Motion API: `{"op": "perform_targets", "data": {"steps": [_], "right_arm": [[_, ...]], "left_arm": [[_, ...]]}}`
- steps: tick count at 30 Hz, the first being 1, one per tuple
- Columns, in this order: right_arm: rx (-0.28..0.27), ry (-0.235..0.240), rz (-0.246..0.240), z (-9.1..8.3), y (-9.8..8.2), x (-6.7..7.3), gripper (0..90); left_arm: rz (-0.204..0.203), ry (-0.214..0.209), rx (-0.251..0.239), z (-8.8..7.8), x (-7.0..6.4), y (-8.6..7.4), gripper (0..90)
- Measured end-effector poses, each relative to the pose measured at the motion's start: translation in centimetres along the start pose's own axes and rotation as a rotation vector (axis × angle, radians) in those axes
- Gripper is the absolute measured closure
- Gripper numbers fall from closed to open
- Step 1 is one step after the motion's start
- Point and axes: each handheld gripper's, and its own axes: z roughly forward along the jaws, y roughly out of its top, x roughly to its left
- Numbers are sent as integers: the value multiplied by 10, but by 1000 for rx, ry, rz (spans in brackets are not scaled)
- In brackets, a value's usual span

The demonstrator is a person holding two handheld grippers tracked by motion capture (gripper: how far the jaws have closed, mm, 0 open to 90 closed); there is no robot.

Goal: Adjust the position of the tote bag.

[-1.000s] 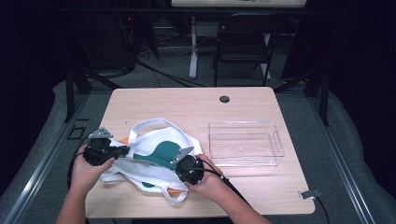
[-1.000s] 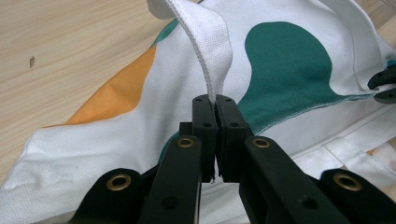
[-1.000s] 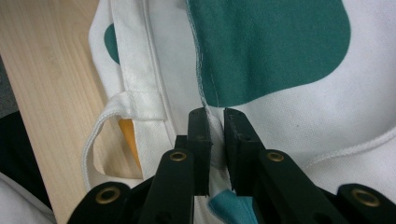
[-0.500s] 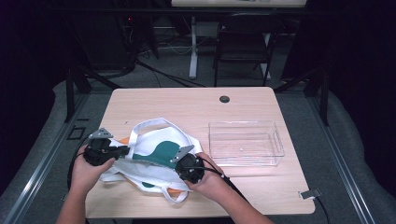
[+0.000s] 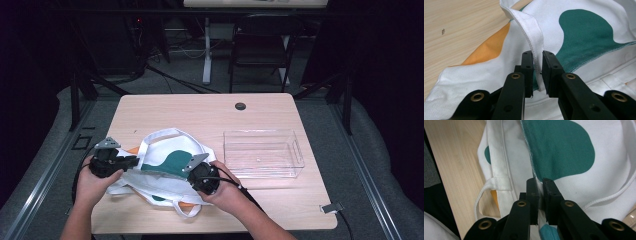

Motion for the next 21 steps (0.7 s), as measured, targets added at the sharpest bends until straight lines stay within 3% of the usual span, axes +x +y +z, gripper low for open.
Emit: {"op": "perform_targets", "data": {"steps": [10, 21], "right_arm": [[-13, -16, -7, -8, 5, -2, 839], [-20, -31, -12, -16, 11, -6, 840]], "left_arm": [[0, 6, -13, -4, -1, 1, 759], [34, 25, -42, -11, -7, 6, 678]]}}
